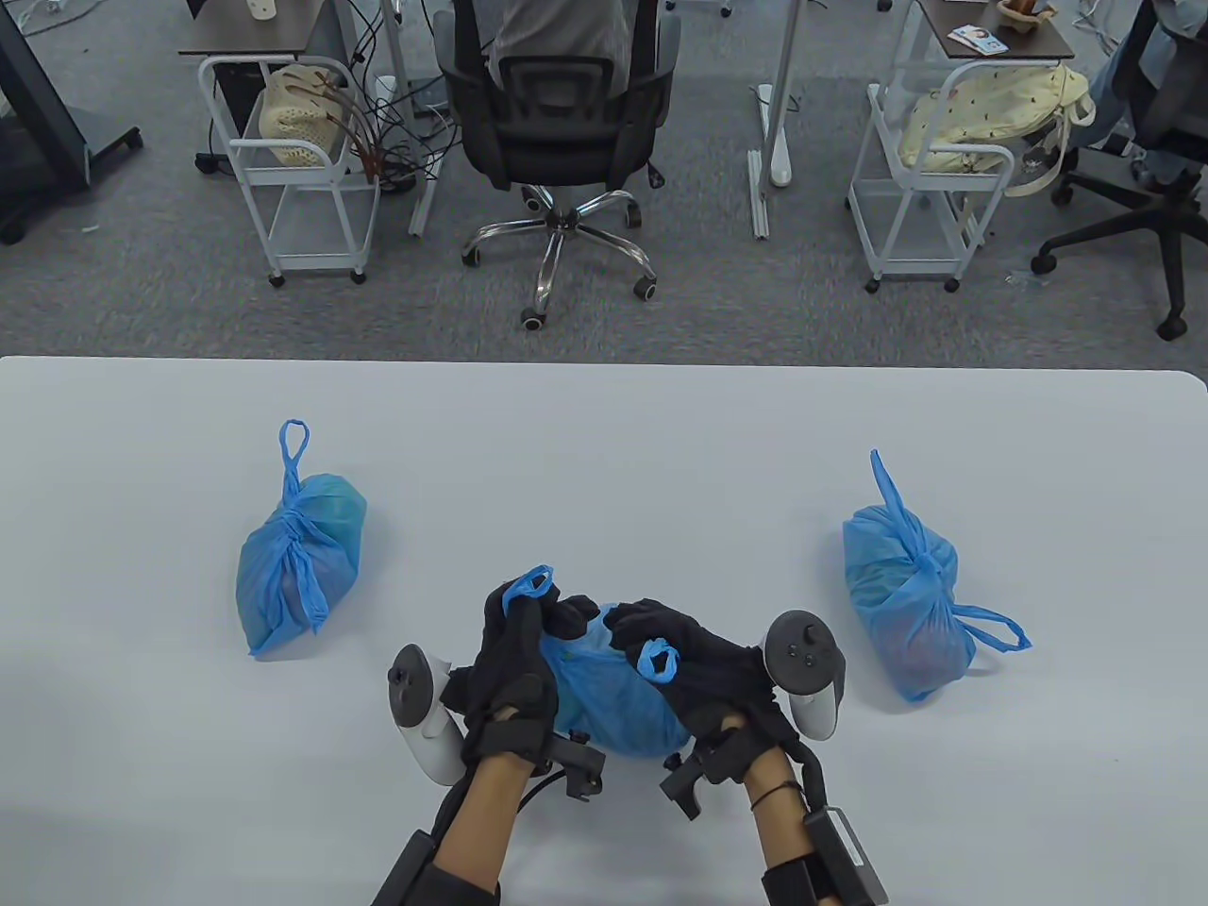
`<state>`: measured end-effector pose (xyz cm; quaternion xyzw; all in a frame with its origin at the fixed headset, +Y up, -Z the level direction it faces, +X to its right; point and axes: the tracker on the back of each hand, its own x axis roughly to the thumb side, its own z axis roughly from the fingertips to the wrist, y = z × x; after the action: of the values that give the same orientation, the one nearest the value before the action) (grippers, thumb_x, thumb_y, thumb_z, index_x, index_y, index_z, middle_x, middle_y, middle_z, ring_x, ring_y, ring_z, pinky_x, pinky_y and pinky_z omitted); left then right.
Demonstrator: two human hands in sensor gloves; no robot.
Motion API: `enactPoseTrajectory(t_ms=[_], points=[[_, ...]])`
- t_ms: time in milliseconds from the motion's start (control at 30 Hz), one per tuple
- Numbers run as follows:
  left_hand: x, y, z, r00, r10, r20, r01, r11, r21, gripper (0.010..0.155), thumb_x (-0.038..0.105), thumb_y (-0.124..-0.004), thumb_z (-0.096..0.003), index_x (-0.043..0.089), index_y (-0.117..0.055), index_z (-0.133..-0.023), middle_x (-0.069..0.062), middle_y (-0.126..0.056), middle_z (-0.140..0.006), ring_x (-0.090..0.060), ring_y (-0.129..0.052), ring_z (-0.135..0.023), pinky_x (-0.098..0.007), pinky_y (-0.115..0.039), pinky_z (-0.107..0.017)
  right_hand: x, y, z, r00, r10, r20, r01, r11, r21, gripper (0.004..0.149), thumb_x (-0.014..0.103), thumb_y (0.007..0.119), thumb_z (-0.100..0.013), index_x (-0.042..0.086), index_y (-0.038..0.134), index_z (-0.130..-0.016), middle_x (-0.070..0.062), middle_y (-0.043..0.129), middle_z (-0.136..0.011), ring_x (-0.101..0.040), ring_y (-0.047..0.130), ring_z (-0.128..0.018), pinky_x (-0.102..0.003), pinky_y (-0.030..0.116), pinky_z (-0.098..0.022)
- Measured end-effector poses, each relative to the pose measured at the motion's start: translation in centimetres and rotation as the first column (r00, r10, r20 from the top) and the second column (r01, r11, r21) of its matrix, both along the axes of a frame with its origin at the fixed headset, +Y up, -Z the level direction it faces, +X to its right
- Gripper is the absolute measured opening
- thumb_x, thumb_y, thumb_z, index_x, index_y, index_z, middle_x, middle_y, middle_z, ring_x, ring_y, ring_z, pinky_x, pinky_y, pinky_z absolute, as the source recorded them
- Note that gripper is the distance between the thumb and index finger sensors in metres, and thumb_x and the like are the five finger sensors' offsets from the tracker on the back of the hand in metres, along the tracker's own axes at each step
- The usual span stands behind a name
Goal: Tie knot on plastic bag top
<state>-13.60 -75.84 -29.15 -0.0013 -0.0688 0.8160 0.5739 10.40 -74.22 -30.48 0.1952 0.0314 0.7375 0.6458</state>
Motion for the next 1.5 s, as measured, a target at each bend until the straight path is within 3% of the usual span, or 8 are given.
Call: enactPoseTrajectory(t_ms=[233,467,800,833,933,1167,1333,1500], points=[[-0.3,0.3,-0.2,0.994,-0.105,-0.011,0.105,0.994,0.027,0.041,0.052,-0.055,-0.0562,0.040,-0.067,-0.094,0.020,-0.103,-0.048,-0.016,-0.103,-0.068,-0.058,-0.063,-0.073,0.6,-0.1,-0.1,0.999,-0.032,0.041,0.032,0.999,0.011,0.036,0.033,0.071,-0.055,0.024,0.077,-0.089,-0.002,0.097,-0.075,-0.032,0.085,-0.084,-0.071,0.051,-0.062],[1.6,0.9,-0.1,0.933,-0.357,0.040,0.353,0.932,0.082,0.045,0.049,-0.056,-0.0562,0.036,-0.065,-0.098,0.016,-0.097,-0.035,-0.017,-0.101,-0.056,-0.055,-0.065,-0.071,-0.7,0.6,0.4,0.965,0.246,0.092,-0.257,0.958,0.125,0.037,0.033,0.069,-0.056,0.018,0.075,-0.088,0.001,0.093,-0.055,-0.028,0.090,-0.061,-0.067,0.061,-0.055],[2.1,1.6,0.0,0.829,-0.509,0.233,0.460,0.856,0.234,0.071,0.049,-0.066,-0.0533,0.028,-0.035,-0.114,0.006,-0.094,-0.062,-0.028,-0.087,-0.080,-0.062,-0.046,-0.078,-0.5,0.6,0.6,0.961,0.227,0.159,-0.249,0.959,0.136,0.038,0.037,0.067,-0.057,0.013,0.078,-0.085,0.000,0.094,-0.048,-0.029,0.091,-0.054,-0.067,0.063,-0.053],[2.1,1.8,0.0,0.809,-0.541,0.231,0.486,0.836,0.254,0.072,0.033,-0.075,-0.0561,0.028,-0.034,-0.114,0.006,-0.094,-0.065,-0.028,-0.087,-0.082,-0.063,-0.046,-0.078,-0.6,0.7,0.7,0.959,0.229,0.165,-0.252,0.958,0.139,0.038,0.036,0.068,-0.056,0.012,0.079,-0.084,-0.001,0.094,-0.047,-0.030,0.091,-0.054,-0.067,0.063,-0.053],[2.3,2.1,0.2,0.766,-0.609,0.208,0.546,0.786,0.290,0.080,0.048,-0.078,-0.0529,0.028,-0.032,-0.115,0.009,-0.092,-0.067,-0.028,-0.086,-0.083,-0.065,-0.046,-0.078,-0.9,1.2,1.0,0.940,0.268,0.209,-0.306,0.936,0.173,0.038,0.035,0.069,-0.056,0.010,0.079,-0.084,-0.002,0.094,-0.046,-0.031,0.091,-0.052,-0.067,0.063,-0.053],[2.5,2.2,0.6,0.782,-0.617,0.086,0.585,0.775,0.238,0.074,0.066,-0.072,-0.0508,0.029,-0.053,-0.111,0.011,-0.096,-0.056,-0.026,-0.093,-0.075,-0.065,-0.053,-0.075,-1.7,2.3,1.8,0.891,0.350,0.289,-0.421,0.874,0.241,0.038,0.031,0.074,-0.055,0.006,0.080,-0.083,-0.005,0.094,-0.044,-0.034,0.091,-0.052,-0.069,0.060,-0.054],[2.0,1.7,0.5,0.864,-0.501,0.044,0.489,0.858,0.161,0.049,0.053,-0.062,-0.0565,0.033,-0.073,-0.101,0.012,-0.100,-0.038,-0.022,-0.100,-0.061,-0.060,-0.061,-0.071,-2.0,2.4,1.9,0.879,0.376,0.293,-0.451,0.855,0.256,0.038,0.033,0.077,-0.053,0.008,0.082,-0.081,-0.004,0.096,-0.044,-0.033,0.093,-0.051,-0.068,0.063,-0.053],[1.4,1.4,0.1,0.903,-0.417,0.102,0.402,0.905,0.138,0.051,0.056,-0.056,-0.0568,0.034,-0.074,-0.099,0.013,-0.100,-0.034,-0.023,-0.098,-0.063,-0.059,-0.059,-0.073,-1.3,2.3,1.3,0.907,0.359,0.218,-0.410,0.872,0.269,0.042,0.039,0.081,-0.050,0.014,0.082,-0.084,-0.002,0.097,-0.052,-0.033,0.094,-0.062,-0.068,0.065,-0.053]])
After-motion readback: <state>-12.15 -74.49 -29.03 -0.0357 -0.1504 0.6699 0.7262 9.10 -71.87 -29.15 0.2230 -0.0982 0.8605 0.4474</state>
